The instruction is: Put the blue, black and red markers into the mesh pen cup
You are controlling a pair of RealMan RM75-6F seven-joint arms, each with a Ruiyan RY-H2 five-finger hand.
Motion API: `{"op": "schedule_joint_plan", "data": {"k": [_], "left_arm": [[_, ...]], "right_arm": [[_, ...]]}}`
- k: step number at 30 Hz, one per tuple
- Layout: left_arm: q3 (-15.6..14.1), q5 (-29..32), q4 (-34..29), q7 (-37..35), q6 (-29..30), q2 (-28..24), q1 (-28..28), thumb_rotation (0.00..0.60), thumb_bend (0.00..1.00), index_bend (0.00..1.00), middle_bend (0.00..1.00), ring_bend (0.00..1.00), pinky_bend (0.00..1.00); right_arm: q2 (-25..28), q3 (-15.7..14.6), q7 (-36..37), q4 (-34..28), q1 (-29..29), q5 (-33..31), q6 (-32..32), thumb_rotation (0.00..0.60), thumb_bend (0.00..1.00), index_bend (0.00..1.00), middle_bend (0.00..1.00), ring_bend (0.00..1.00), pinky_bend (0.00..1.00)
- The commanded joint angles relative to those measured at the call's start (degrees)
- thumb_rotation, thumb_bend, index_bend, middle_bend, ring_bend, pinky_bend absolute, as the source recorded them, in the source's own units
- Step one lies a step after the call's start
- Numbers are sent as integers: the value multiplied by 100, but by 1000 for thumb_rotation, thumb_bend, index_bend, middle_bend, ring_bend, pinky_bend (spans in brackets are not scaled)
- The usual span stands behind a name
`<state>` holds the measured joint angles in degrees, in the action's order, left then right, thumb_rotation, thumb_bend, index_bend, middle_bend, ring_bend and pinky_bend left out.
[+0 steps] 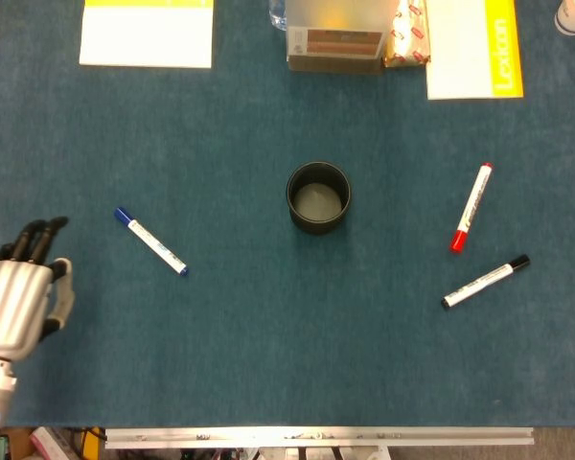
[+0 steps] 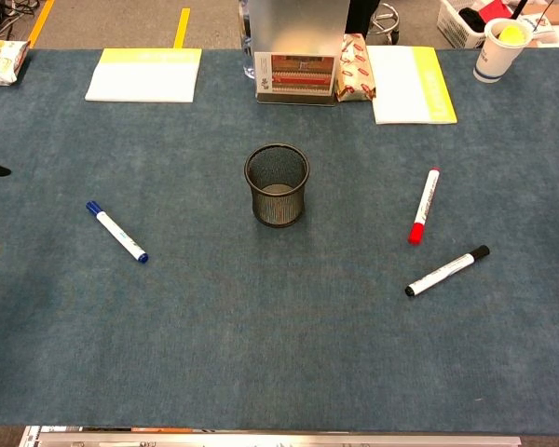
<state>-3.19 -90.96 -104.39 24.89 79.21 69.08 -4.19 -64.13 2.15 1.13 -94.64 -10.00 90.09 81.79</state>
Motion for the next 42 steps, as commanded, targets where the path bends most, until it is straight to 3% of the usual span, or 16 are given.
{"op": "schedule_joint_plan", "data": {"k": [1,15,22,32,42], "left_arm": [[56,150,-212,171,-378,-5,-254,600,369,269,142,159,330],[327,601,-72,406,-1232,369,-941,600,368,292,95,144,293],[370,708,141,395,-1425,499,-1168,600,365,223,31,112,275],[396,805,184,440,-1422,612,-1333,600,147,192,15,88,255],[353,947,307,582,-1662,790,-1566,600,142,235,0,61,234]], "right_arm": [[25,-3,0,-25,9,24,16,600,453,511,325,288,501],[171,39,-11,-182,99,78,219,600,447,511,325,288,501],[209,60,19,-214,111,62,228,600,447,511,325,288,501],[230,69,58,-218,115,55,210,600,446,511,325,288,501],[195,56,28,-197,105,53,155,600,446,511,325,288,501]]}}
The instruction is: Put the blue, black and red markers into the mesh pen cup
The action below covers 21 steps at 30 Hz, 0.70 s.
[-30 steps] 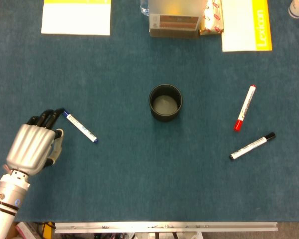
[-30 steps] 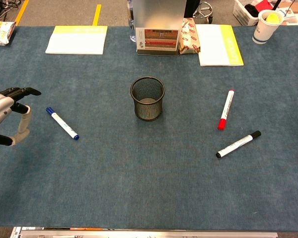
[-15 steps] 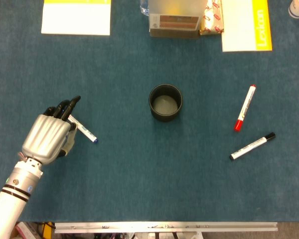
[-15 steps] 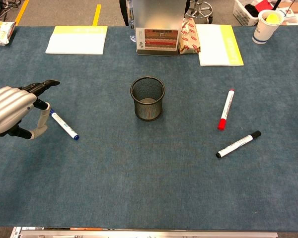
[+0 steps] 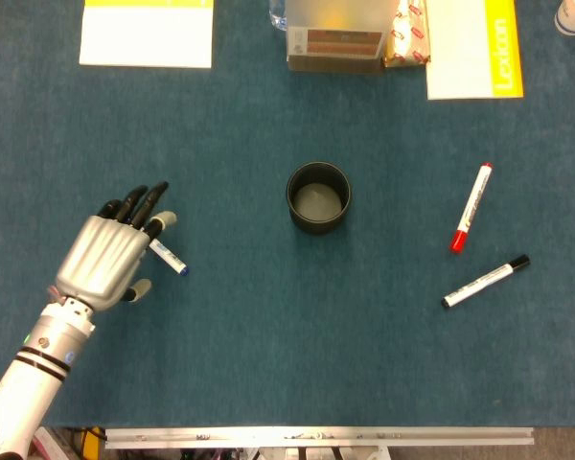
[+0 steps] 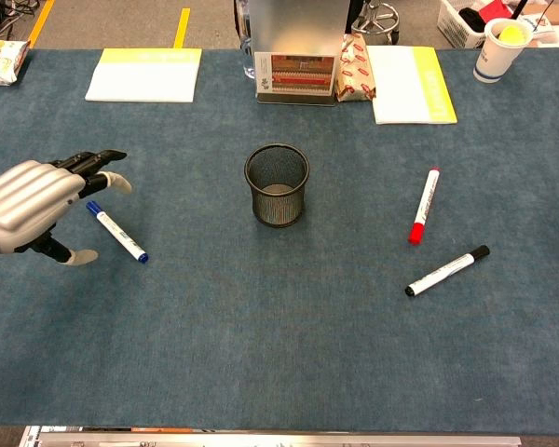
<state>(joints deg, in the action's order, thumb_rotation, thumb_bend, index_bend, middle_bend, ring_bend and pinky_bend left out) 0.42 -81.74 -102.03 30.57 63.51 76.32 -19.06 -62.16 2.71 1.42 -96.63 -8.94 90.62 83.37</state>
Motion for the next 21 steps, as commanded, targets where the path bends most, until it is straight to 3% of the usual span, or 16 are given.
{"op": "schedule_joint_plan", "data": {"k": [1,14,21], "left_arm": [[-4,37,113,6,-146,96,-122,600,142,236,0,54,230],[34,-64,1212,-621,-826,550,-751,600,141,297,0,0,206],[-15,-18,1419,-685,-985,563,-906,600,141,329,0,0,206]], "right_arm": [[-3,2,-1,3,-1,-1,-2,600,446,511,325,288,501],[15,26,53,13,2,-31,-7,600,446,511,326,288,501],[8,22,63,23,-6,-40,-39,600,447,511,327,288,501]]}}
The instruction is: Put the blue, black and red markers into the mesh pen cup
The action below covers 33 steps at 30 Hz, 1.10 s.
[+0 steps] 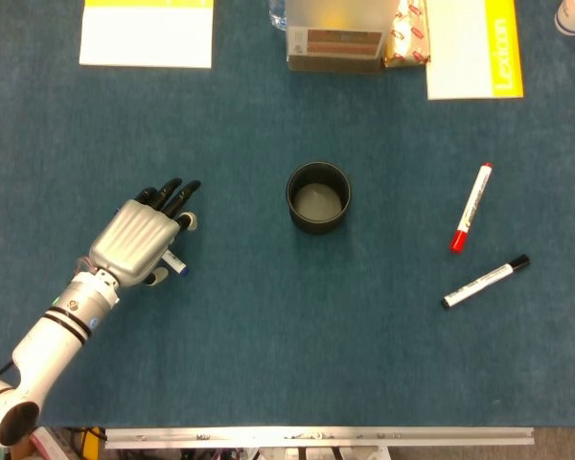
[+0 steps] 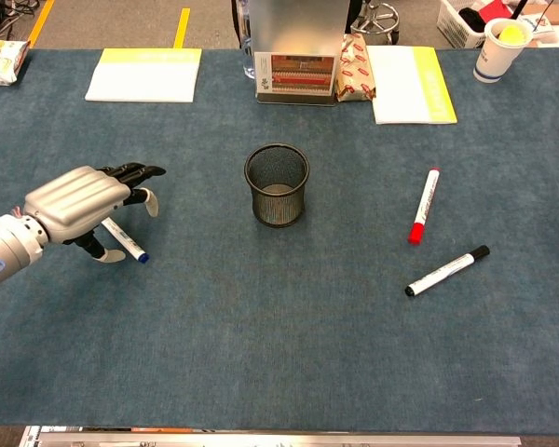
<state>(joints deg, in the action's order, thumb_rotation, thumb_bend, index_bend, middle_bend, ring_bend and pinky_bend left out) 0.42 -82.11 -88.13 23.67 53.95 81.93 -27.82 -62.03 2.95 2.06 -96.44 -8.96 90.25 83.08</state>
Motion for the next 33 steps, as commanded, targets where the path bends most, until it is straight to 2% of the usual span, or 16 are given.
{"op": "schedule_joint_plan", "data": {"k": [1,16,33], "left_arm": [[-20,30,45,11,-44,3,-46,600,142,330,0,0,206],[-123,171,89,26,-80,1,-166,600,215,372,0,0,206],[-181,667,-34,491,-286,-31,-339,600,248,412,0,0,206]], "right_arm": [[-8,-3,-3,8,-6,-4,-17,600,447,511,327,288,501],[-27,-8,-19,21,-10,-6,-38,600,447,511,327,288,501],[-32,2,5,29,-6,-12,-28,600,446,511,327,288,501]]}}
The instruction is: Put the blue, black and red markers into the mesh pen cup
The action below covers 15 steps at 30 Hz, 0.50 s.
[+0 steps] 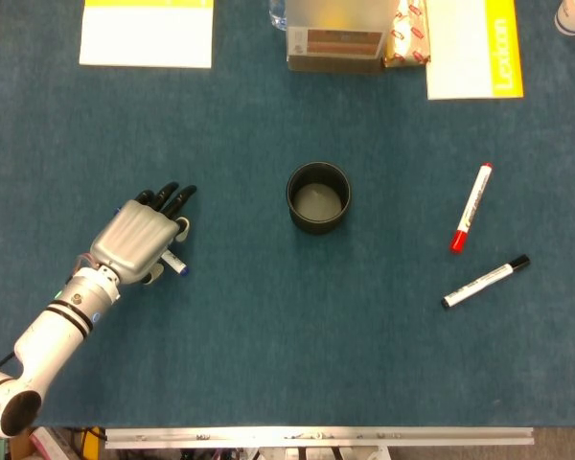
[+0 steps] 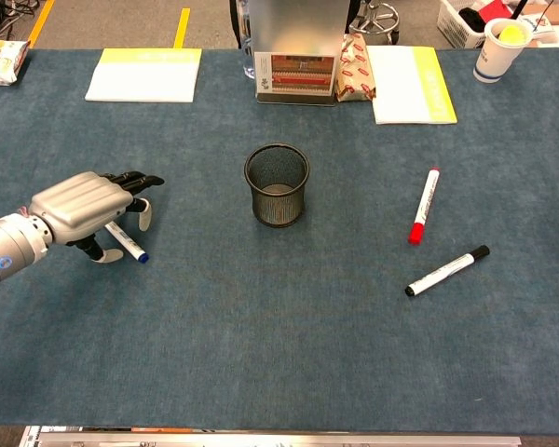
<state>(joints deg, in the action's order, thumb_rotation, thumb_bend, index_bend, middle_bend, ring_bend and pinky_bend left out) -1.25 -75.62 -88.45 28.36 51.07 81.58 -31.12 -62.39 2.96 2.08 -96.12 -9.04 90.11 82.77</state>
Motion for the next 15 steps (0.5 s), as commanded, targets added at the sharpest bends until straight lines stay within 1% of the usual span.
{"op": "schedule_joint_plan", "data": {"k": [1,11,15], "left_arm": [[-21,29,-1,36,5,5,-13,600,253,415,0,0,206],[-90,163,-25,155,21,-2,-48,600,269,427,0,0,206],[-128,118,-31,124,68,-9,-43,600,287,436,0,0,206]], "right_arm": [[7,0,5,-3,3,1,2,600,446,511,328,288,501],[10,-1,7,-4,4,5,3,600,447,511,328,288,501],[8,0,1,-2,5,4,4,600,447,511,328,288,501]]}}
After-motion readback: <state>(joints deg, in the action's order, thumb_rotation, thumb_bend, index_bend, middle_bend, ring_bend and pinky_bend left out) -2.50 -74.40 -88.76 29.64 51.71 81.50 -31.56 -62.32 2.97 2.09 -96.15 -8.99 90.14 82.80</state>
